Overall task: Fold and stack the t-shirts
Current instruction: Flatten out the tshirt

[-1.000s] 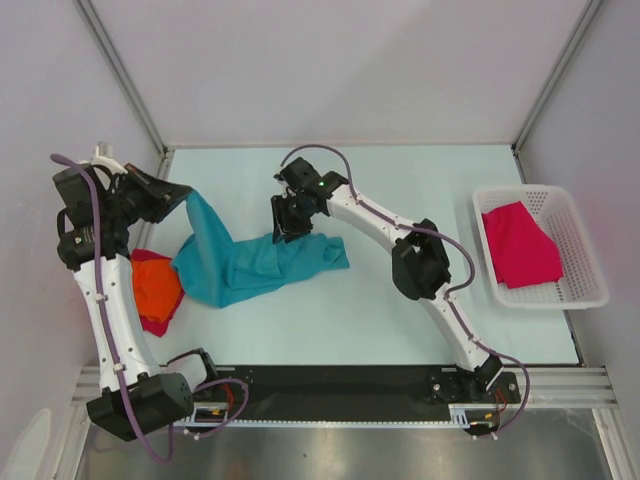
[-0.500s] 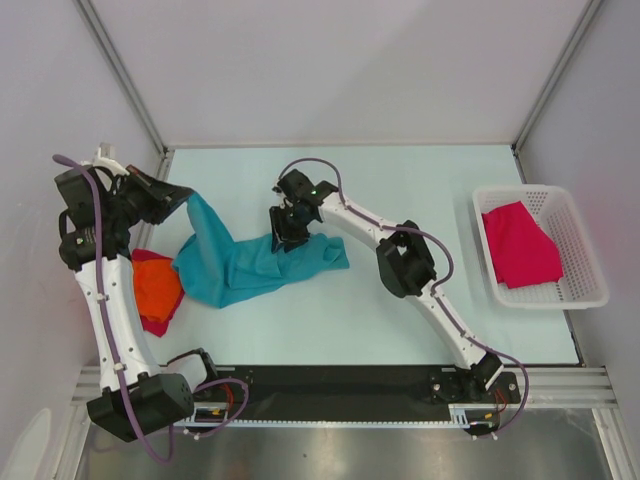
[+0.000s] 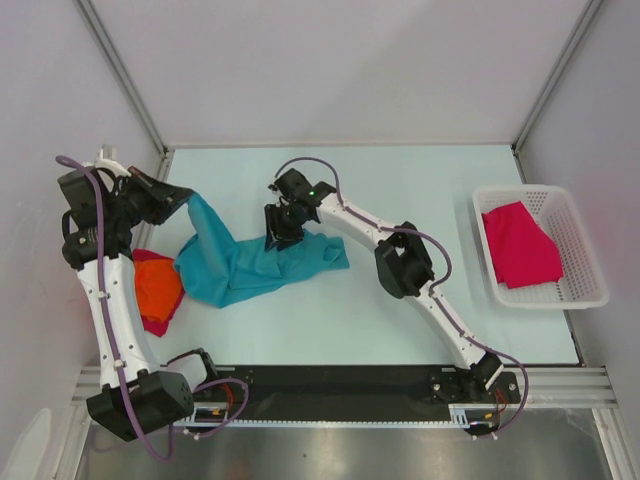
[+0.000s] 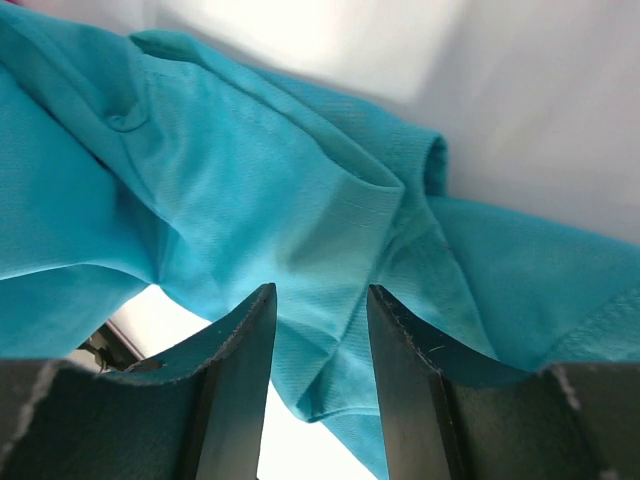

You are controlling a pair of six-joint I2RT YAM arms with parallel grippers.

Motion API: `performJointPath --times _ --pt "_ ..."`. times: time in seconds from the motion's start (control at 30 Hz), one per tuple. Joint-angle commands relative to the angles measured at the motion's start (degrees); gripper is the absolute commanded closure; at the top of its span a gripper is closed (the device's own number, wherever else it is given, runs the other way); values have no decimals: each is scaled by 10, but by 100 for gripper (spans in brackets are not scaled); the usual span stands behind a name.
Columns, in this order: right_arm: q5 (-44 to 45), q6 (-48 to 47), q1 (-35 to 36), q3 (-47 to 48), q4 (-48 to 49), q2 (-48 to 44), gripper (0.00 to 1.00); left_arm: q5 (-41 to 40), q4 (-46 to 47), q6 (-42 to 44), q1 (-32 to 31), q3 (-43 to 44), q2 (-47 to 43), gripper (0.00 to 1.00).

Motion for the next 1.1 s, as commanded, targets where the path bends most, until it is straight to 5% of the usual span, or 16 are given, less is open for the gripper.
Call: performJointPath --times 0.0,0.67,0.8,0.83,1.07 --pt "-21 15 11 25 23 7 53 8 25 -2 2 -2 -4 100" --pt "13 -2 14 11 8 -5 58 10 25 -2 2 -5 -8 100" --pt "-7 1 14 9 14 4 83 10 27 -1 2 -3 -10 100" --pt "-10 3 14 7 17 6 100 10 25 0 2 -3 -10 100" --pt "53 -14 16 -54 52 -55 100 10 21 3 3 0 -9 100"
